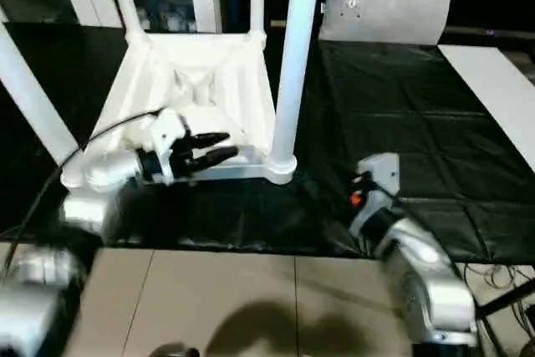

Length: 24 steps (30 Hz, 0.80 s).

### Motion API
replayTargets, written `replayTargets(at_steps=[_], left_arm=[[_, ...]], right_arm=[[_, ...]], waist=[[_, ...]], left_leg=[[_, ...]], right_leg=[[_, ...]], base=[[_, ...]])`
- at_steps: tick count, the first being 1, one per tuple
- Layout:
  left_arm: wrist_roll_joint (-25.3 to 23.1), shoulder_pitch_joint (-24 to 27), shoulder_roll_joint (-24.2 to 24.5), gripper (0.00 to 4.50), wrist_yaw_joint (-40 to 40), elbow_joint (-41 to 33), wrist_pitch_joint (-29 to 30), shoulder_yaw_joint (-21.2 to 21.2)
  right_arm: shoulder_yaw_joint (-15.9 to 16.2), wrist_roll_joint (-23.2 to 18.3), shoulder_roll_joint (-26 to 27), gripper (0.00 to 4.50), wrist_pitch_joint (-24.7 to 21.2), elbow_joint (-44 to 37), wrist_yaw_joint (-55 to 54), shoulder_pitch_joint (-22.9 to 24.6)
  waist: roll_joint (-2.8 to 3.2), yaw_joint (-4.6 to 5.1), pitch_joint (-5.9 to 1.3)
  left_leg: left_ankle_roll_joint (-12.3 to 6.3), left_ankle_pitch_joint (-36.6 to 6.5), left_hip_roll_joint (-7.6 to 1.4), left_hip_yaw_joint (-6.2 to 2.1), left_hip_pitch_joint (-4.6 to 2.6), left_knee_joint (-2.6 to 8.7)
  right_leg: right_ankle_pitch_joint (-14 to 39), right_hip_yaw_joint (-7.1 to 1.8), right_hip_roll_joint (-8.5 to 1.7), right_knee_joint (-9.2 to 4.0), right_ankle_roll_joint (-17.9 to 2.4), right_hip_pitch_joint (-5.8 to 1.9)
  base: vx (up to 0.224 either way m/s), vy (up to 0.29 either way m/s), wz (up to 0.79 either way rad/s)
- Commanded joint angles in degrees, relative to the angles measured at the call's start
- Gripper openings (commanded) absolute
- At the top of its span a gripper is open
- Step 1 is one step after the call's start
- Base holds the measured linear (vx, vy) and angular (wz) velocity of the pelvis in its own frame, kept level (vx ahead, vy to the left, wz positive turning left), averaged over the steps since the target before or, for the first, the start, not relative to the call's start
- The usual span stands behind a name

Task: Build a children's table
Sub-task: Rotate leg to tighten

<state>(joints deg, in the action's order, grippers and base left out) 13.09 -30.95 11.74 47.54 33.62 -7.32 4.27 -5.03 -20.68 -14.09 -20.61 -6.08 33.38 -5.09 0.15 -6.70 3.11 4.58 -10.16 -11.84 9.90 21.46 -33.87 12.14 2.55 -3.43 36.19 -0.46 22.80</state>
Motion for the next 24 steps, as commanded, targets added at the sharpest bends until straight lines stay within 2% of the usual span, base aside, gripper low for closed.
replayTargets(at_steps=[1, 2, 3, 4, 5, 6, 7, 8, 9, 10, 11, 13, 14, 15, 16, 17, 18, 23, 24], left_arm=[[2.57, 2.13, -0.33, 1.89, -4.92, -7.29, 4.7, -1.89], [3.18, 6.09, -0.95, 1.89, -7.58, -12.33, 7.24, -2.92], [3.1, 6.52, -0.97, 1.89, -7.79, -12.78, 7.3, -3.0], [1.86, 12.04, -1.24, 1.89, -10.56, -18.87, 7.91, -4.12], [1.63, 14.85, -1.63, 1.89, -12.33, -22.25, 8.75, -4.87], [1.55, 16.77, -2.06, 1.89, -13.77, -24.68, 9.42, -5.56], [1.55, 16.77, -2.06, 1.89, -13.77, -24.68, 9.42, -5.56], [1.0, 19.68, -2.81, 1.89, -16.7, -29.27, 11.26, -6.48], [-0.26, 21.9, -3.26, 1.89, -19.67, -32.62, 12.44, -7.05], [-1.14, 23.41, -3.54, 1.89, -21.74, -34.9, 13.27, -7.41], [-1.69, 24.86, -3.68, 1.89, -23.14, -36.64, 13.69, -7.71], [-1.99, 26.42, -3.65, 1.89, -24.72, -39.01, 14.68, -7.71], [-1.74, 27.36, -3.57, 1.89, -25.41, -40.51, 15.73, -7.61], [-1.55, 27.96, -3.52, 1.89, -25.87, -41.51, 16.49, -7.53], [-1.61, 28.26, -3.29, 1.89, -25.88, -41.97, 16.99, -7.32], [-2.15, 28.54, -3.13, 1.89, -26.1, -42.38, 17.51, -7.08], [-2.64, 28.86, -3.06, 1.89, -26.51, -43.14, 18.34, -6.93], [-2.63, 29.58, -3.23, 1.89, -27.39, -45.21, 21.16, -6.04], [-2.4, 29.76, -3.18, 1.89, -28.07, -45.92, 21.97, -5.93]], right_arm=[[0.51, 2.16, 0.03, 4.5, -0.91, -1.96, -2.87, -0.32], [1.53, 2.32, 0.42, 4.5, -2.43, -3.67, -4.1, -0.23], [1.65, 2.38, 0.47, 4.5, -2.38, -3.83, -4.15, -0.2], [3.24, 3.48, 1.0, 4.5, -1.33, -5.32, -4.66, 0.11], [3.81, 3.69, 1.33, 4.5, -1.3, -5.73, -4.89, 0.27], [4.19, 3.86, 1.63, 4.5, -1.28, -5.81, -5.16, 0.33], [4.19, 3.86, 1.63, 4.5, -1.28, -5.81, -5.16, 0.33], [4.51, 4.14, 2.17, 4.5, -1.07, -5.72, -5.87, 0.43], [4.32, 3.82, 2.92, 4.5, -1.21, -5.5, -6.61, 0.45], [4.16, 3.55, 3.43, 4.5, -1.36, -5.35, -7.12, 0.47], [4.34, 3.44, 3.62, 4.5, -1.03, -5.09, -6.94, 0.53], [4.87, 3.76, 3.52, 4.5, -0.72, -5.11, -6.86, 0.72], [5.24, 4.16, 3.41, 4.5, -0.35, -4.91, -6.85, 0.8], [5.47, 4.43, 3.36, 4.5, -0.14, -4.77, -6.9, 0.85], [5.53, 4.67, 3.38, 4.5, 0.05, -4.46, -7.06, 0.82], [5.51, 4.94, 3.35, 4.5, 0.37, -4.1, -7.19, 0.75], [5.56, 5.17, 3.38, 4.5, 0.58, -3.89, -7.35, 0.7], [5.62, 6.02, 3.46, 4.5, 1.65, -3.06, -7.81, 0.5], [6.0, 6.06, 3.48, 4.5, 1.83, -3.1, -7.92, 0.54]], waist=[[-0.67, 0.02, -3.66], [-0.67, 0.34, -3.35], [-0.96, 0.49, -3.24], [-0.74, 0.63, -3.3], [-0.81, 0.93, -3.22], [-1.18, 1.33, -3.15], [-0.99, 1.54, -3.17], [-1.34, 1.71, -3.03], [-0.92, 1.94, -2.98], [-0.91, 2.1, -2.91], [-1.04, 2.24, -2.86], [-1.21, 2.07, -2.78], [-1.33, 2.08, -2.74], [-1.47, 1.88, -2.73], [-1.29, 1.69, -2.72], [-1.33, 1.73, -2.75], [-1.12, 1.7, -2.75], [-1.2, 1.8, -2.87], [-1.26, 1.72, -2.96]], left_leg=[[-1.46, -9.89, -1.65, -0.15, -0.57, 3.72], [-1.07, -10.71, -1.48, -0.1, -0.49, 3.89], [-0.84, -11.21, -1.5, -0.24, -0.43, 4.03], [-0.41, -11.95, -1.51, -0.25, -0.49, 4.07], [-0.29, -12.02, -1.63, -0.36, -0.31, 4.18], [-0.36, -12.09, -1.55, -0.36, -0.22, 4.34], [-0.29, -12.38, -1.54, -0.27, -0.36, 4.24], [-0.31, -12.98, -1.37, -0.14, -0.52, 4.24], [0.84, -13.63, -1.8, -0.59, -0.64, 4.6], [1.49, -15.37, -1.96, -0.63, -0.92, 4.64], [1.67, -15.67, -1.95, -0.65, -0.8, 4.71], [1.75, -16.35, -1.48, -0.48, -0.83, 4.55], [1.78, -16.41, -1.53, -0.55, -0.73, 4.6], [1.2, -15.86, -1.16, -0.29, -0.36, 4.47], [0.67, -15.39, -1.12, -0.32, -0.41, 4.46], [0.69, -15.15, -1.16, -0.33, -0.35, 4.47], [0.77, -14.9, -1.18, -0.4, -0.39, 4.51], [0.88, -14.2, -1.15, -0.39, -0.42, 4.42], [0.36, -13.81, -0.97, -0.21, -0.24, 4.23]], right_leg=[[6.05, -2.41, -4.43, -4.23, -12.27, -2.94], [8.68, -2.39, -4.18, -4.68, -11.2, -2.81], [10.92, -2.44, -4.24, -4.85, -10.07, -2.87], [13.22, -2.48, -4.19, -5.1, -8.59, -2.73], [13.12, -2.51, -4.23, -5.09, -8.13, -2.79], [14.0, -2.47, -4.08, -5.14, -7.22, -2.69], [14.11, -2.5, -3.95, -5.24, -7.1, -2.48], [15.39, -2.52, -3.58, -5.68, -6.32, -2.14], [14.13, -2.12, -3.0, -5.4, -6.51, -2.11], [12.92, -2.05, -2.7, -5.46, -6.48, -1.89], [12.38, -2.05, -2.68, -5.37, -6.52, -1.98], [13.62, -2.08, -2.5, -5.62, -5.41, -1.88], [13.89, -2.08, -2.64, -5.63, -5.22, -1.97], [15.36, -2.51, -3.23, -5.79, -4.38, -2.07], [16.95, -2.74, -3.52, -5.99, -3.9, -1.91], [17.17, -2.73, -3.45, -5.99, -3.72, -1.89], [17.03, -2.74, -3.44, -6.0, -3.53, -1.85], [13.71, -2.75, -3.22, -5.67, -4.17, -1.94], [12.93, -2.96, -3.52, -5.62, -4.4, -2.14]], base=[[0.0, 0.0, 0.0], [0.0, 0.0, 0.0], [0.0, 0.0, 0.0], [0.0, 0.0, 0.0], [0.0, 0.0, 0.0], [0.0, 0.0, 0.0], [0.0, 0.0, 0.0], [0.0, 0.0, 0.0], [0.0, 0.0, 0.0], [0.0, 0.0, 0.0], [0.0, 0.0, 0.0], [0.0, 0.0, 0.0], [0.0, 0.0, 0.0], [0.0, 0.0, 0.0], [0.0, 0.0, 0.0], [0.0, 0.0, 0.0], [0.0, 0.0, 0.0], [0.0, 0.0, 0.0], [0.0, 0.0, 0.0]])
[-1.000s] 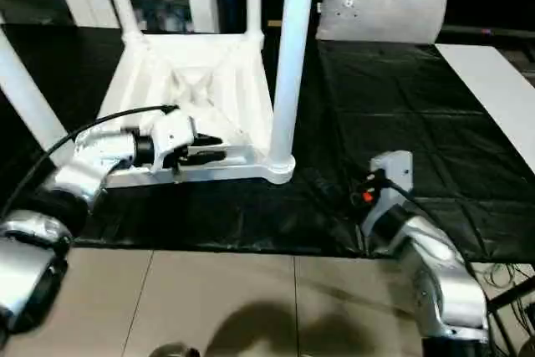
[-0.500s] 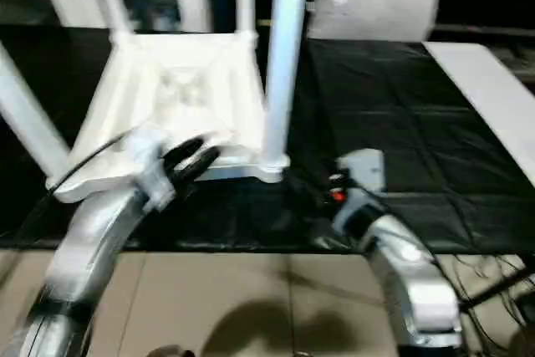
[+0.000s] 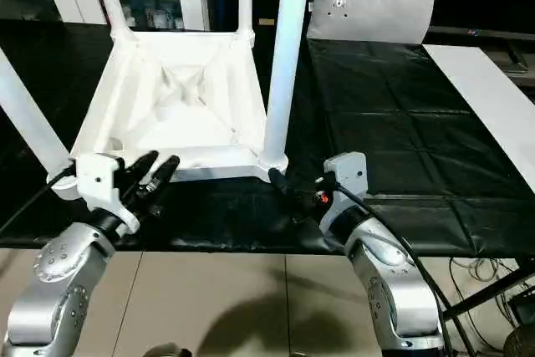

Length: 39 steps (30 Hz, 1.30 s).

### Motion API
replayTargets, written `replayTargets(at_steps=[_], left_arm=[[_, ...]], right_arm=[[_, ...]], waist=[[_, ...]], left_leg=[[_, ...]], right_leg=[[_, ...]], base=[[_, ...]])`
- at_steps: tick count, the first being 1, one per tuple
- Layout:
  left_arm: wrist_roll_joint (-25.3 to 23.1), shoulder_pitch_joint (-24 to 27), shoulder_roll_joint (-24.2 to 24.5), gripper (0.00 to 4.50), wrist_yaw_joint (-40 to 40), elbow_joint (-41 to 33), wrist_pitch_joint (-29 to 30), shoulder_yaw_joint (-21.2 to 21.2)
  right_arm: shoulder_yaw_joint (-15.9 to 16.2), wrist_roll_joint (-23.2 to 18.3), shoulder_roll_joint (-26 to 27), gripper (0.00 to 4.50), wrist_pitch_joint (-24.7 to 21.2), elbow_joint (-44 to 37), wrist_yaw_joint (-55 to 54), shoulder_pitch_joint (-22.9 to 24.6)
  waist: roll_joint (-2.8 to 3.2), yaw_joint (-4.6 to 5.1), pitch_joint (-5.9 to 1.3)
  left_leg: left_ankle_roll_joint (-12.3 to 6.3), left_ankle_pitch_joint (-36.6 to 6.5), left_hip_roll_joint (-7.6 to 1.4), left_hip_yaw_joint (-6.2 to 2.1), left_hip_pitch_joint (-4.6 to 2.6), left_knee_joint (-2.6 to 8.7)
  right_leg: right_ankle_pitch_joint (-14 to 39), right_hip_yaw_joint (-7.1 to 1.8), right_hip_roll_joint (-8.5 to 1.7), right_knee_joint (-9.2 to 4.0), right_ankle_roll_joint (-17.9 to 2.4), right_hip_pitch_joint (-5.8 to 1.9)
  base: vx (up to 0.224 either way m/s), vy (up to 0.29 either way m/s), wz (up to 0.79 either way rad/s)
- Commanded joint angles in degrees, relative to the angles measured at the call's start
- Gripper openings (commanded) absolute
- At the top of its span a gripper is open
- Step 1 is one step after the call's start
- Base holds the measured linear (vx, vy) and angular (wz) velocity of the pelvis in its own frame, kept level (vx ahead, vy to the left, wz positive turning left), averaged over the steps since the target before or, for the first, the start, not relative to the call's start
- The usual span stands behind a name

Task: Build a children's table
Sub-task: Rotate leg to tighten, then move to table

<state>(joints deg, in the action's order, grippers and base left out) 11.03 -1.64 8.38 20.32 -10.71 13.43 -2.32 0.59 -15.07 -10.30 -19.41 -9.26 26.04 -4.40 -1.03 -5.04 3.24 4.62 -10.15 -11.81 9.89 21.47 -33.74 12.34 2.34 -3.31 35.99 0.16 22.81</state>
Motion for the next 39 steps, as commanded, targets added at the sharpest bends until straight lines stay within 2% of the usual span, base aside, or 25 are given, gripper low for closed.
replayTargets(at_steps=[1, 6, 8, 9, 10, 12, 16, 18, 21, 23, 24, 25, 26, 27, 28, 29, 30, 31, 32, 33, 34, 35, 36, 37, 39], left_arm=[[-0.29, 0.47, 0.17, 1.89, -1.0, -1.71, 1.36, 0.67], [-0.72, 0.54, 0.36, 1.89, -1.42, -2.31, 2.52, 0.93], [-0.67, 0.61, 0.34, 1.89, -1.54, -2.59, 2.98, 1.0], [-0.57, 0.72, 0.22, 1.89, -1.75, -2.8, 3.3, 0.95], [-0.48, 0.79, 0.17, 1.89, -1.92, -2.94, 3.52, 0.96], [-0.4, 0.85, 0.14, 1.89, -2.07, -3.07, 3.7, 0.98], [-0.19, 0.96, 0.26, 1.89, -2.37, -3.45, 4.26, 1.28], [-0.12, 1.04, 0.31, 1.89, -2.4, -3.62, 4.45, 1.43], [-0.05, 1.11, 0.38, 1.89, -2.41, -3.81, 4.62, 1.54], [0.02, 1.24, 0.39, 1.89, -2.48, -3.98, 4.82, 1.6], [0.03, 1.29, 0.37, 1.89, -2.51, -4.02, 4.87, 1.6], [0.03, 1.33, 0.37, 1.89, -2.54, -4.07, 5.01, 1.61], [0.04, 1.34, 0.38, 1.89, -2.55, -4.08, 5.04, 1.62], [0.05, 1.34, 0.4, 1.89, -2.55, -4.09, 5.05, 1.63], [0.05, 1.34, 0.4, 1.89, -2.55, -4.09, 5.05, 1.63], [0.07, 1.36, 0.43, 1.89, -2.6, -4.07, 5.09, 1.65], [0.02, 1.46, 0.52, 1.89, -2.81, -4.15, 5.34, 1.64], [0.01, 1.47, 0.53, 1.89, -2.84, -4.16, 5.37, 1.65], [-0.01, 1.5, 0.55, 1.89, -2.9, -4.19, 5.43, 1.65], [-0.03, 1.51, 0.57, 1.89, -2.93, -4.21, 5.46, 1.65], [-0.07, 1.54, 0.62, 1.89, -3.01, -4.2, 5.53, 1.64], [-0.13, 1.58, 0.62, 1.89, -3.12, -4.2, 5.63, 1.56], [-0.06, 1.64, 0.47, 1.89, -3.44, -4.22, 6.13, 1.34], [-0.06, 1.64, 0.47, 1.89, -3.44, -4.22, 6.13, 1.34], [-0.17, 1.72, 0.33, 1.89, -4.2, -4.36, 6.84, 0.87]], right_arm=[[0.44, 0.49, -0.3, 4.5, 0.67, 0.09, -0.6, -0.15], [1.3, 1.26, 0.1, 4.5, 1.58, 0.91, -0.69, -0.39], [1.49, 1.4, 0.22, 4.5, 1.74, 1.14, -0.7, -0.44], [1.55, 1.41, 0.35, 4.5, 1.79, 1.19, -0.7, -0.41], [1.6, 1.42, 0.38, 4.5, 1.82, 1.24, -0.69, -0.4], [1.65, 1.43, 0.4, 4.5, 1.84, 1.28, -0.68, -0.4], [1.82, 1.49, 0.4, 4.5, 2.03, 1.49, -0.58, -0.39], [1.88, 1.59, 0.4, 4.5, 2.06, 1.43, -0.55, -0.32], [2.07, 1.55, 0.36, 4.5, 2.05, 1.34, -0.68, -0.23], [2.31, 1.49, 0.33, 4.5, 1.83, 1.1, -0.82, -0.05], [2.39, 1.49, 0.32, 4.5, 1.73, 1.01, -0.83, 0.01], [2.53, 1.57, 0.27, 4.5, 1.63, 0.93, -0.83, 0.03], [2.57, 1.57, 0.26, 4.5, 1.61, 0.9, -0.83, 0.04], [2.58, 1.57, 0.27, 4.5, 1.6, 0.88, -0.82, 0.04], [2.59, 1.56, 0.27, 4.5, 1.6, 0.88, -0.82, 0.04], [2.6, 1.57, 0.26, 4.5, 1.56, 0.85, -0.84, 0.06], [2.63, 1.57, 0.25, 4.5, 1.36, 0.65, -0.94, 0.17], [2.63, 1.57, 0.25, 4.5, 1.33, 0.63, -0.95, 0.18], [2.64, 1.58, 0.25, 4.5, 1.29, 0.58, -0.98, 0.2], [2.65, 1.59, 0.25, 4.5, 1.27, 0.56, -0.99, 0.21], [2.68, 1.59, 0.24, 4.5, 1.25, 0.51, -1.04, 0.23], [2.74, 1.54, 0.21, 4.5, 1.23, 0.43, -1.14, 0.27], [2.81, 1.48, 0.19, 4.5, 1.2, 0.31, -1.26, 0.32], [2.81, 1.48, 0.19, 4.5, 1.2, 0.31, -1.26, 0.32], [2.88, 1.35, 0.17, 4.5, 1.13, 0.14, -1.48, 0.35]], waist=[[-0.35, -0.23, -3.17], [-0.6, -2.61, -3.4], [0.25, -2.75, -3.36], [0.61, -1.79, -3.77], [0.72, -1.03, -3.79], [0.83, 0.26, -3.58], [0.27, 0.67, -3.19], [1.13, 1.79, -3.13], [1.51, 4.35, -2.65], [1.61, 4.64, -2.62], [0.62, 3.99, -2.38], [-0.96, 2.86, -2.03], [-2.35, 2.86, -1.62], [-2.68, 4.36, -2.26], [-1.86, 4.19, -1.94], [-1.26, 4.39, -0.48], [1.01, 6.64, -0.13], [3.0, 8.32, 0.38], [3.61, 7.01, -0.24], [4.66, 7.0, 0.2], [4.44, 7.4, -0.2], [2.71, 6.95, -1.85], [-1.31, 6.94, -4.56], [-1.15, 4.83, -3.81], [0.02, 3.37, -2.34]], left_leg=[[-1.84, -12.68, -0.63, 0.13, 0.25, 3.68], [-10.62, -5.85, -0.87, -1.84, 2.64, -1.6], [-11.47, -5.31, -1.65, -1.78, 1.42, 0.34], [-13.75, -4.69, -1.27, -0.29, -0.63, 2.09], [-15.61, -3.82, -0.92, -0.06, -1.03, 2.7], [-20.44, -4.75, -0.51, 0.25, -2.25, 3.02], [-15.63, -14.73, 0.11, 0.17, -0.45, 3.79], [-11.65, -20.53, 0.3, -0.05, -1.11, 5.5], [-3.26, -36.09, 0.7, 1.31, -1.36, 9.08], [0.24, -43.37, 0.52, 2.06, -0.08, 11.75], [1.37, -44.6, -0.14, 2.68, 0.82, 12.36], [2.73, -39.55, 1.23, 4.09, -1.59, 7.12], [0.2, -32.59, 1.91, 1.04, -5.19, -4.07], [-3.36, -8.76, 3.15, -6.55, 0.25, -11.39], [-0.37, -5.46, 2.81, -9.27, 3.45, -11.34], [0.58, -9.38, 1.65, -9.53, 0.91, -10.05], [2.0, -29.02, 2.04, -9.67, -2.12, -3.68], [5.33, -64.04, 2.5, -10.07, 4.04, 10.27], [6.04, -63.41, 3.14, -9.66, 2.86, 9.45], [6.51, -62.48, 2.27, -9.62, 0.7, 9.61], [7.71, -62.15, 1.94, -10.18, 0.72, 9.66], [9.98, -53.59, 1.94, -11.19, -0.16, 7.82], [8.0, -33.24, 1.23, -11.47, -0.85, 4.47], [3.2, -14.75, 1.37, -9.76, 0.59, 1.58], [-2.39, -5.52, -0.79, -9.14, 0.74, 0.28]], right_leg=[[12.99, -3.37, -4.74, -5.61, -5.54, -2.67], [18.91, -8.08, -12.86, -8.5, -8.15, -4.45], [18.64, -6.09, -9.94, -7.85, -10.3, -3.11], [13.45, -3.63, -5.74, -5.94, -10.98, -1.87], [10.7, -2.59, -4.11, -5.01, -11.08, -1.44], [9.42, -1.13, -3.16, -4.61, -10.39, -0.14], [17.39, -2.77, -6.91, -7.23, -6.35, -2.16], [18.58, -1.25, -5.28, -7.2, -3.23, -2.03], [15.29, 2.81, -1.45, -4.01, -1.43, -0.96], [9.96, 4.77, -0.85, 0.99, -0.93, -2.81], [10.44, 4.14, -2.63, 0.93, -0.92, -3.94], [29.0, 0.25, -7.68, -6.52, -1.0, -0.1], [42.59, -3.25, -15.53, -14.11, -0.72, 3.13], [48.0, -6.75, -20.35, -14.66, -0.53, -0.74], [46.51, -4.07, -19.96, -12.42, -3.23, -4.57], [47.03, -0.31, -19.34, -13.61, -3.76, -2.59], [41.73, 6.89, -11.53, -9.75, -3.86, -3.15], [14.69, 8.73, -1.36, 5.21, -2.83, -7.46], [3.14, 8.29, -0.57, 4.1, -2.59, -7.52], [-1.28, 7.23, -0.76, 3.79, -2.85, -5.56], [0.33, 6.52, -1.57, 2.83, -3.13, -6.91], [5.81, 3.9, -3.7, -0.03, -3.29, -7.71], [10.34, -0.07, -7.48, -2.31, -2.89, -7.65], [17.14, -1.54, -12.59, -6.87, -5.82, -7.08], [18.06, -1.81, -13.95, -7.98, -11.01, -5.86]], base=[[0.0, 0.0, 0.0], [-0.003, 0.03, 0.0], [-0.012, 0.132, 0.08], [-0.015, 0.147, 0.12], [-0.021, 0.16, 0.08], [-0.032, 0.176, 0.04], [-0.046, 0.174, -0.01], [-0.052, 0.107, -0.05], [-0.106, 0.151, -0.01], [-0.099, 0.051, 0.03], [-0.103, 0.022, 0.02], [-0.065, -0.02, 0.17], [-0.053, 0.052, -0.05], [-0.053, 0.052, -0.05], [-0.038, 0.149, -0.48], [-0.058, 0.214, -0.33], [-0.058, 0.214, -0.33], [-0.155, 0.2, 0.02], [-0.123, 0.102, 0.11], [-0.123, 0.102, 0.11], [-0.066, 0.077, -0.11], [-0.053, 0.058, -0.26], [-0.053, 0.058, -0.26], [-0.074, 0.039, -0.15], [-0.1, 0.047, -0.08]])
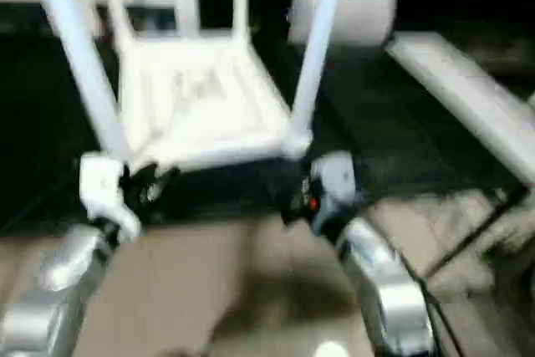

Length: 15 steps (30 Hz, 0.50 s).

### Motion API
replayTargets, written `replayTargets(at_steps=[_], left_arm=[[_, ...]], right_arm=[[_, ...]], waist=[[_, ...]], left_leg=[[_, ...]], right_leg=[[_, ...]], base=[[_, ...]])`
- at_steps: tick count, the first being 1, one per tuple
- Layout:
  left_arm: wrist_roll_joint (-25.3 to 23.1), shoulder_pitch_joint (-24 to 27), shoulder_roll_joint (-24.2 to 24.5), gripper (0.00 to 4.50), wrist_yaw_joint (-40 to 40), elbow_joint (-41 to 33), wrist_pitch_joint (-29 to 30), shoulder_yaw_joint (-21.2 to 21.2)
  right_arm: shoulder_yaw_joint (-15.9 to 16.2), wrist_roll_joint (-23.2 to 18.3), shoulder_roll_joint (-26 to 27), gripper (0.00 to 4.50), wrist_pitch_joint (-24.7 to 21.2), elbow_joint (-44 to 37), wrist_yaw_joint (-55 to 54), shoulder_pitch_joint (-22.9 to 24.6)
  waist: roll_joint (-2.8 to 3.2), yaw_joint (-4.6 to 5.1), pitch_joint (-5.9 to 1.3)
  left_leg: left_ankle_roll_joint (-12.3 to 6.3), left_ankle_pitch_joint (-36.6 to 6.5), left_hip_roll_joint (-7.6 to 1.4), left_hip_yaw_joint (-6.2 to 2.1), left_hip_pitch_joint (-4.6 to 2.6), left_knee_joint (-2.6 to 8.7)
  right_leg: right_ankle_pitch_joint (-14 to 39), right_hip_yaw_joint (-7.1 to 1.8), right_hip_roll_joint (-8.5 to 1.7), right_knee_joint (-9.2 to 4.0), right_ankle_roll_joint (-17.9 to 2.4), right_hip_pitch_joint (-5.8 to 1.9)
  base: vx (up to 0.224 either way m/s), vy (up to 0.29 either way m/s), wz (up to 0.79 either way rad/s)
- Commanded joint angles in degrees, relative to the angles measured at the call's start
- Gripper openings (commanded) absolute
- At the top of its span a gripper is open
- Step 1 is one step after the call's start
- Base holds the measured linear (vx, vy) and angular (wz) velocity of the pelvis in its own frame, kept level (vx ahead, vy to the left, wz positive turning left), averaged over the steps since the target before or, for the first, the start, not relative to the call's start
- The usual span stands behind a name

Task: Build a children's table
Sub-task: Move to table

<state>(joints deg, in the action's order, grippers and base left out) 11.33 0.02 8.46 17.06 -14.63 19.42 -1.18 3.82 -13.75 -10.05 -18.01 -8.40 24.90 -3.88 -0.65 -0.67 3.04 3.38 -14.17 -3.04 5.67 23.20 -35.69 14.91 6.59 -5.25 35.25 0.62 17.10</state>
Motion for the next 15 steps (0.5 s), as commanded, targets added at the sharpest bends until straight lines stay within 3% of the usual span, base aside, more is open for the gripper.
replayTargets(at_steps=[1, 2, 3, 4, 5, 6, 7, 8, 9, 10, 11, 12, 13, 14, 15], left_arm=[[-0.46, 0.06, 0.25, 1.89, -0.95, -0.44, 0.86, -0.29], [-0.82, -0.01, 0.63, 1.89, -1.34, -0.44, 0.83, -0.26], [-0.99, -0.04, 0.83, 1.89, -1.48, -0.43, 0.85, -0.18], [-1.25, -0.07, 1.11, 1.89, -1.43, -0.33, 0.53, -0.07], [-1.49, -0.08, 1.3, 1.89, -1.37, -0.23, 0.11, -0.02], [-1.69, -0.06, 1.36, 1.89, -1.55, -0.04, -0.24, -0.15], [-1.71, -0.04, 1.26, 1.89, -1.79, 0.12, -0.32, -0.37], [-1.86, 0.01, 1.08, 1.89, -2.46, 0.43, 0.08, -0.88], [-2.03, 0.06, 0.96, 1.89, -3.02, 0.77, 0.35, -1.32], [-2.04, 0.07, 0.96, 1.89, -3.05, 0.81, 0.35, -1.36], [-2.06, 0.17, 0.92, 1.89, -3.24, 1.03, 0.39, -1.62], [-2.06, 0.25, 0.91, 1.89, -3.33, 1.18, 0.37, -1.77], [-1.8, 0.49, 1.0, 1.89, -3.29, 0.91, 0.33, -1.72], [-1.77, 0.53, 1.0, 1.89, -3.3, 0.87, 0.33, -1.71], [-1.57, 0.78, 0.99, 1.89, -3.41, 0.51, 0.27, -1.63]], right_arm=[[-0.36, 0.03, -0.07, 4.5, -0.28, -0.72, -0.34, -0.18], [-0.4, 0.07, 0.06, 4.5, -0.34, -0.81, -0.33, -0.16], [-0.39, 0.07, 0.08, 4.5, -0.35, -0.84, -0.34, -0.13], [-0.33, 0.08, 0.09, 4.5, -0.35, -0.89, -0.35, -0.11], [-0.27, 0.03, 0.06, 4.5, -0.39, -0.98, -0.38, -0.11], [-0.21, -0.02, 0.0, 4.5, -0.44, -1.05, -0.41, -0.12], [-0.19, -0.06, -0.04, 4.5, -0.46, -1.09, -0.43, -0.13], [-0.15, -0.1, -0.04, 4.5, -0.45, -1.12, -0.49, -0.09], [-0.13, -0.14, -0.03, 4.5, -0.45, -1.14, -0.52, -0.04], [-0.13, -0.14, -0.03, 4.5, -0.44, -1.14, -0.52, -0.03], [-0.09, -0.17, -0.03, 4.5, -0.42, -1.16, -0.53, 0.04], [-0.06, -0.2, -0.03, 4.5, -0.4, -1.17, -0.53, 0.09], [0.01, -0.18, -0.21, 4.5, -0.39, -1.12, -0.2, 0.14], [0.03, -0.18, -0.25, 4.5, -0.4, -1.11, -0.14, 0.14], [0.16, -0.16, -0.59, 4.5, -0.41, -0.98, 0.34, 0.13]], waist=[[1.19, -0.6, -1.13], [1.81, 0.17, -0.88], [2.22, 0.37, -1.12], [2.01, -0.37, -1.45], [1.61, -0.71, -1.54], [0.55, -0.84, -1.62], [0.03, -1.16, -1.01], [-0.15, -1.37, -0.74], [0.3, -1.54, 0.12], [1.36, -0.25, 0.71], [3.16, -0.09, 0.75], [3.5, -1.12, 0.29], [0.94, -2.36, -1.37], [-0.25, -2.63, -2.2], [-1.42, -1.42, -1.98]], left_leg=[[1.23, -16.42, -11.23, -5.94, -1.56, 4.96], [4.54, -27.77, -11.22, -6.31, -1.3, 6.72], [10.42, -44.99, -9.78, -6.53, -0.4, 10.07], [12.59, -48.88, -8.92, -5.61, -0.47, 11.24], [12.52, -47.42, -8.66, -4.91, -0.81, 10.67], [10.59, -41.53, -8.58, -4.57, -1.99, 7.41], [6.27, -31.16, -9.14, -5.41, -2.49, 3.2], [3.93, -24.18, -9.2, -5.5, -2.34, 1.45], [2.13, -17.59, -9.62, -5.85, -2.84, -0.16], [4.49, -28.31, -10.43, -6.63, -1.49, 4.25], [7.59, -41.43, -10.26, -6.75, -0.66, 8.6], [12.96, -53.18, -5.3, -3.92, 4.04, 15.57], [13.39, -42.49, -4.78, -1.43, 2.27, 15.13], [15.23, -37.25, -5.76, -1.3, 0.68, 13.18], [7.62, -10.18, -5.79, -4.64, -6.83, -8.06]], right_leg=[[23.23, -4.5, -8.6, -6.5, -11.27, 0.62], [25.28, -3.58, -6.54, -5.1, -9.3, 0.73], [22.73, -2.69, -3.38, -2.24, -5.97, 0.05], [18.05, -2.94, -3.14, -1.02, -6.25, 0.25], [18.6, -3.5, -3.84, -1.9, -6.77, 1.04], [26.33, -5.2, -7.37, -5.25, -7.52, 2.72], [35.03, -6.73, -12.15, -8.89, -8.09, 2.76], [38.22, -6.7, -13.41, -10.04, -7.74, 2.27], [41.24, -4.84, -13.57, -11.51, -7.06, 1.65], [39.06, -1.36, -9.02, -9.35, -4.81, 0.32], [34.0, 0.15, -4.83, -5.61, -3.46, -0.52], [11.74, 2.61, 2.58, 4.23, -3.34, -5.53], [10.11, 0.13, 1.46, 4.47, -5.72, -3.55], [20.82, -2.02, -2.74, 2.64, -6.65, -1.98], [40.95, -6.39, -15.92, -10.42, -9.77, 5.85]], base=[[-0.109, 0.057, -0.12], [-0.093, 0.068, -0.17], [-0.093, 0.068, -0.17], [-0.063, 0.046, -0.03], [-0.057, 0.006, 0.06], [-0.057, 0.006, 0.06], [0.0, 0.0, 0.0], [-0.047, 0.053, -0.26], [-0.047, 0.053, -0.26], [-0.008, 0.068, -0.29], [-0.051, 0.088, -0.22], [-0.051, 0.088, -0.22], [-0.067, 0.041, 0.01], [0.0, 0.0, 0.0], [0.0, 0.0, 0.0]])
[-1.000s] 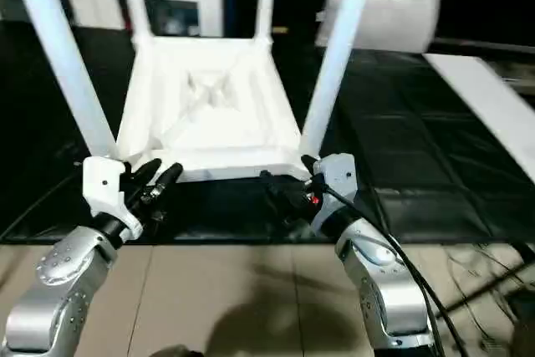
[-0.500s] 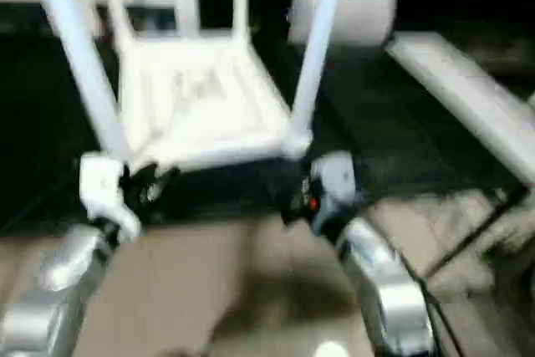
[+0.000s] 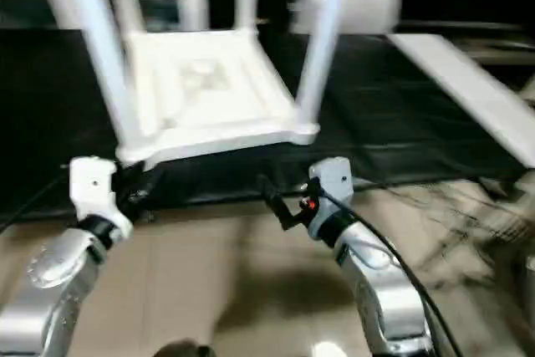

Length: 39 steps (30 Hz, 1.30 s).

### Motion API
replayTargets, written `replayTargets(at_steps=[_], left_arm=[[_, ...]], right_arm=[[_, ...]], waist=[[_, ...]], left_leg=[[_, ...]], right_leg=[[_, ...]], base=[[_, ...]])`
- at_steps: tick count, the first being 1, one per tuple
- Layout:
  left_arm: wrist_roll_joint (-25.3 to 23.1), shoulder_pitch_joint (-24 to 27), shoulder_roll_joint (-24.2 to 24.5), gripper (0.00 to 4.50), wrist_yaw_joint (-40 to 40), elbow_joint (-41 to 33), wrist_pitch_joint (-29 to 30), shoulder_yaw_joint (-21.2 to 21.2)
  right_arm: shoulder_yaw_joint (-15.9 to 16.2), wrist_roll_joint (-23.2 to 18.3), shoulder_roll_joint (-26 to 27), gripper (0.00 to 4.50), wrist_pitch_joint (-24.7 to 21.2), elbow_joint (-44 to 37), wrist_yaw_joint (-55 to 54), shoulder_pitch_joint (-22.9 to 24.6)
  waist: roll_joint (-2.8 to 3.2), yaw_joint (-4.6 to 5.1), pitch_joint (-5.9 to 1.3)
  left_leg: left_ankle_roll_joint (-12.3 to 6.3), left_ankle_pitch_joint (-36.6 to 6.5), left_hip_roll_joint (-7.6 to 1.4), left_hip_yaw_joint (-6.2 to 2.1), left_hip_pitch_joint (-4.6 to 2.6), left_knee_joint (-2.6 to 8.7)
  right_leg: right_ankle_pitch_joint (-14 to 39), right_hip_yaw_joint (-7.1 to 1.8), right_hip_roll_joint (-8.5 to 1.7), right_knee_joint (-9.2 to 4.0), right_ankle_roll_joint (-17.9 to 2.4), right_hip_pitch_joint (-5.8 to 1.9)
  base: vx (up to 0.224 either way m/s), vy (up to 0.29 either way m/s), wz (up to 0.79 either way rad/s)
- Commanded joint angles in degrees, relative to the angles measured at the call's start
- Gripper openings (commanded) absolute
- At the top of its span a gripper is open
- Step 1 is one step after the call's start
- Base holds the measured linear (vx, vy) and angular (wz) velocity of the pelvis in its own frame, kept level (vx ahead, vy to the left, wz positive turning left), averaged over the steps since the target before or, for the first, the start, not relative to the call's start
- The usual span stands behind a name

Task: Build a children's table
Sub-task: Move to table

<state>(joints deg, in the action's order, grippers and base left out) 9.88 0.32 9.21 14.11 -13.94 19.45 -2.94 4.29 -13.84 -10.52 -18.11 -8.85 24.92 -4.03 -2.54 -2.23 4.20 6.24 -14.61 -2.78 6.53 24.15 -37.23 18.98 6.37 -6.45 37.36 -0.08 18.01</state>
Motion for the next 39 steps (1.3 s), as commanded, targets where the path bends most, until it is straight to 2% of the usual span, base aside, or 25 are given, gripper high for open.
replayTargets(at_steps=[1, 3, 4, 5, 8, 9, 10, 12, 14, 16, 17, 18, 19, 20, 23, 24, 25, 26, 28, 30, 31, 33, 34, 36, 39], left_arm=[[-0.12, 0.48, 0.24, 1.89, -0.46, -0.17, 0.24, 0.13], [-0.15, 0.59, 0.17, 1.89, -0.52, -0.28, 0.25, 0.2], [-0.26, 0.69, 0.03, 1.89, -0.63, -0.39, 0.28, 0.35], [-0.31, 0.75, -0.04, 1.89, -0.68, -0.44, 0.3, 0.43], [-0.46, 0.76, 0.08, 1.89, -0.55, -0.47, 0.34, 0.75], [-0.46, 0.74, 0.11, 1.89, -0.54, -0.45, 0.35, 0.78], [-0.58, 0.73, 0.21, 1.89, -0.5, -0.38, 0.33, 0.86], [-0.79, 0.79, 0.31, 1.89, -0.46, -0.33, 0.3, 0.94], [-0.96, 0.81, 0.31, 1.89, -0.5, -0.31, 0.28, 0.99], [-0.99, 0.86, 0.44, 1.89, -0.65, -0.35, 0.23, 1.17], [-0.99, 0.86, 0.44, 1.89, -0.65, -0.35, 0.23, 1.17], [-0.98, 0.88, 0.5, 1.89, -0.68, -0.38, 0.21, 1.24], [-1.08, 0.94, 0.58, 1.89, -0.59, -0.41, 0.1, 1.4], [-1.15, 1.19, 0.62, 1.89, -0.42, -0.58, -0.16, 1.59], [-1.17, 2.11, 0.56, 1.89, -0.1, -1.38, -0.69, 1.8], [-1.1, 2.22, 0.6, 1.89, -0.16, -1.49, -0.76, 1.87], [-0.54, 3.24, 0.31, 1.89, -0.01, -2.56, -1.42, 1.84], [-0.14, 3.79, 0.09, 1.89, 0.21, -3.08, -2.13, 1.8], [1.18, 5.48, -0.64, 1.89, 1.01, -4.65, -4.6, 1.68], [1.86, 6.95, -1.25, 1.89, 0.82, -5.9, -5.44, 1.34], [1.89, 7.19, -1.35, 2.16, 0.67, -6.1, -5.36, 1.25], [2.88, 7.68, -1.73, 2.22, 1.24, -6.39, -6.31, 0.87], [3.47, 7.91, -1.94, 2.22, 1.64, -6.5, -6.92, 0.66], [3.76, 8.18, -2.18, 2.5, 1.55, -6.68, -7.83, -0.1], [1.91, 5.6, -0.39, 2.65, 0.18, -3.01, -6.21, -1.84]], right_arm=[[-0.31, -0.07, -0.12, 4.5, -0.32, -0.53, 0.32, 0.28], [-0.18, -0.1, -0.35, 4.5, -0.29, -0.46, 0.54, 0.24], [-0.1, -0.12, -0.53, 4.5, -0.25, -0.39, 0.66, 0.22], [-0.07, -0.13, -0.61, 4.5, -0.23, -0.36, 0.71, 0.22], [-0.12, -0.08, -0.7, 4.5, -0.14, -0.24, 0.77, 0.24], [-0.13, -0.03, -0.69, 4.5, -0.14, -0.23, 0.77, 0.24], [-0.11, -0.04, -0.73, 4.5, -0.13, -0.22, 0.75, 0.25], [-0.01, -0.07, -0.87, 4.5, -0.08, -0.16, 0.84, 0.22], [0.15, -0.05, -1.11, 4.5, -0.02, -0.04, 1.15, 0.11], [0.37, 0.09, -1.44, 4.5, -0.07, 0.17, 1.55, -0.03], [0.37, 0.09, -1.44, 4.5, -0.07, 0.17, 1.55, -0.03], [0.43, 0.14, -1.52, 4.5, -0.11, 0.23, 1.62, -0.06], [0.55, 0.33, -1.71, 4.5, 0.14, 0.41, 1.82, -0.18], [0.64, 0.49, -1.87, 4.5, 0.44, 0.65, 2.01, -0.27], [0.83, 0.96, -2.27, 4.5, 1.18, 1.43, 2.35, -0.48], [0.89, 1.0, -2.38, 4.5, 1.29, 1.56, 2.37, -0.52], [0.59, 0.99, -2.39, 4.5, 1.72, 2.49, 2.31, -0.69], [0.45, 1.01, -2.45, 4.5, 1.97, 2.96, 2.37, -0.77], [0.04, 1.08, -2.64, 4.5, 2.78, 4.41, 2.64, -1.0], [-0.07, 1.26, -3.04, 4.5, 3.37, 5.31, 3.09, -1.04], [-0.05, 1.3, -3.12, 4.5, 3.45, 5.43, 3.16, -1.04], [-0.32, 0.29, -3.22, 4.5, 2.77, 5.21, 3.78, -0.75], [-0.48, -0.35, -3.27, 4.5, 2.33, 5.04, 4.14, -0.57], [-1.18, -1.23, -3.42, 4.5, 1.76, 4.8, 4.08, -0.48], [-1.53, -0.65, -4.68, 4.5, 2.31, 5.36, 4.42, -1.79]], waist=[[0.53, 1.43, -0.78], [2.9, 0.99, -0.57], [5.6, 3.08, -1.05], [5.51, 3.56, -1.41], [4.47, 4.95, -1.25], [2.74, 4.68, -1.44], [1.05, 2.75, -1.41], [-0.09, 0.49, -3.05], [0.02, -0.68, -3.37], [3.65, -1.94, -4.72], [4.25, -0.87, -3.23], [5.03, 2.19, -4.24], [4.78, 3.07, -5.73], [5.0, 2.18, -5.15], [1.92, 2.2, -4.36], [-1.16, 1.05, -3.49], [-1.8, -0.8, -4.02], [-2.78, -0.67, -3.2], [-1.41, -2.24, -2.69], [0.89, -2.44, -4.11], [2.4, -1.8, -4.74], [2.7, -0.48, -6.53], [2.18, -1.01, -5.8], [0.35, -0.96, -4.94], [1.02, -1.45, -3.54]], left_leg=[[-0.32, -1.53, -7.04, -6.39, 0.08, -7.9], [2.07, -8.87, -8.68, -7.14, -2.65, -4.77], [6.39, -41.2, -9.97, -10.3, -6.24, 6.24], [5.09, -55.53, -11.3, -13.33, -6.18, 11.32], [-7.66, -42.97, -9.23, -12.11, -9.02, 11.09], [-10.23, -34.84, -7.25, -10.59, -8.14, 10.77], [-11.15, -22.97, -5.05, -6.34, -3.48, 6.15], [-11.08, -6.09, -5.18, -3.91, -0.84, -3.13], [-10.67, 2.76, -4.98, -3.05, 1.5, -2.42], [-18.18, 16.45, -5.32, -1.78, 0.8, 4.18], [-21.17, 11.05, -6.21, -3.72, -1.16, 6.25], [-33.13, 4.11, -10.73, -11.59, -9.77, 7.28], [-38.6, 8.46, -12.28, -14.62, -12.69, 6.76], [-43.74, 16.19, -11.33, -16.18, -12.58, 5.52], [-36.89, 15.91, -7.68, -14.14, -8.3, 6.44], [-25.6, 1.23, -0.01, -9.42, -2.86, 4.64], [-16.67, -7.1, 0.14, -3.94, -3.27, -2.82], [-15.21, -5.92, -1.0, -3.94, -0.5, -4.5], [-9.55, 2.79, -3.28, -3.63, -0.05, -1.45], [-8.5, 14.77, -5.9, -3.12, -0.8, 4.51], [-12.45, 25.7, -9.72, -5.2, -3.9, 4.63], [-17.06, 60.03, -14.13, -10.76, -11.05, 2.03], [-16.36, 60.97, -12.0, -9.16, -9.71, 1.85], [-13.2, 37.75, -6.95, -4.47, -4.27, 3.03], [-6.35, 1.01, -8.23, -3.75, -3.5, 6.22]], right_leg=[[41.01, -5.82, -14.81, -12.91, -12.24, -2.76], [39.69, -0.38, -10.27, -11.12, -10.85, -3.37], [25.43, 1.4, 0.01, -2.91, -5.37, -0.38], [8.13, -0.35, 2.0, 2.86, -2.35, -1.05], [0.66, -2.38, 1.5, 0.17, -0.55, 0.38], [2.44, -3.64, 0.05, -3.63, 0.07, -1.48], [17.74, -8.08, -5.62, -9.58, -0.6, -6.09], [36.38, -13.17, -10.69, -13.27, -6.37, -9.14], [19.78, -10.56, -6.39, -11.48, -12.9, -9.52], [2.59, -0.84, -1.03, -10.09, -11.4, -9.41], [4.57, 1.09, 1.61, -9.43, -8.61, -6.84], [7.47, 0.97, 5.37, 0.12, -5.38, 0.22], [8.89, -0.09, 5.01, 3.05, -2.85, 2.82], [9.38, -2.07, 4.35, 5.01, 0.58, 5.56], [-2.52, -7.67, 2.99, 3.44, 4.37, 6.54], [-7.22, -11.9, 0.26, -5.7, 5.59, 0.97], [14.05, -17.04, -5.12, -10.39, 7.24, -1.58], [17.29, -16.89, -6.05, -9.86, 3.0, -4.89], [-0.91, -14.26, -4.23, -8.17, -7.57, -6.21], [-19.76, -9.16, -0.17, -4.9, -10.01, -5.54], [-28.39, -6.74, 2.51, -1.07, -6.95, -1.33], [-19.72, -8.45, -0.53, 0.01, -1.9, 5.03], [-19.11, -9.02, -1.51, -1.88, 0.01, 4.88], [-23.85, -9.31, -1.63, -3.52, -0.65, 0.25], [-14.75, -8.85, -1.61, -4.95, -4.0, -1.24]], base=[[0.109, 0.015, -0.35], [0.086, 0.134, -0.32], [-0.029, 0.106, 0.0], [0.0, 0.0, 0.0], [0.059, -0.016, -0.11], [0.07, -0.031, -0.23], [0.052, -0.088, -0.17], [0.086, -0.082, -0.06], [0.157, -0.053, -0.02], [0.184, -0.014, 0.12], [0.281, -0.004, 0.48], [0.281, -0.004, 0.48], [0.265, -0.049, 0.53], [0.194, -0.026, 0.6], [0.146, -0.058, 0.66], [0.096, -0.102, 0.75], [0.111, -0.099, 0.47], [0.157, -0.053, 0.08], [0.156, -0.042, 0.06], [0.144, 0.017, -0.01], [0.162, 0.064, 0.0], [0.135, 0.079, 0.01], [0.062, 0.084, 0.05], [0.041, 0.052, -0.01], [-0.044, -0.006, 0.0]])
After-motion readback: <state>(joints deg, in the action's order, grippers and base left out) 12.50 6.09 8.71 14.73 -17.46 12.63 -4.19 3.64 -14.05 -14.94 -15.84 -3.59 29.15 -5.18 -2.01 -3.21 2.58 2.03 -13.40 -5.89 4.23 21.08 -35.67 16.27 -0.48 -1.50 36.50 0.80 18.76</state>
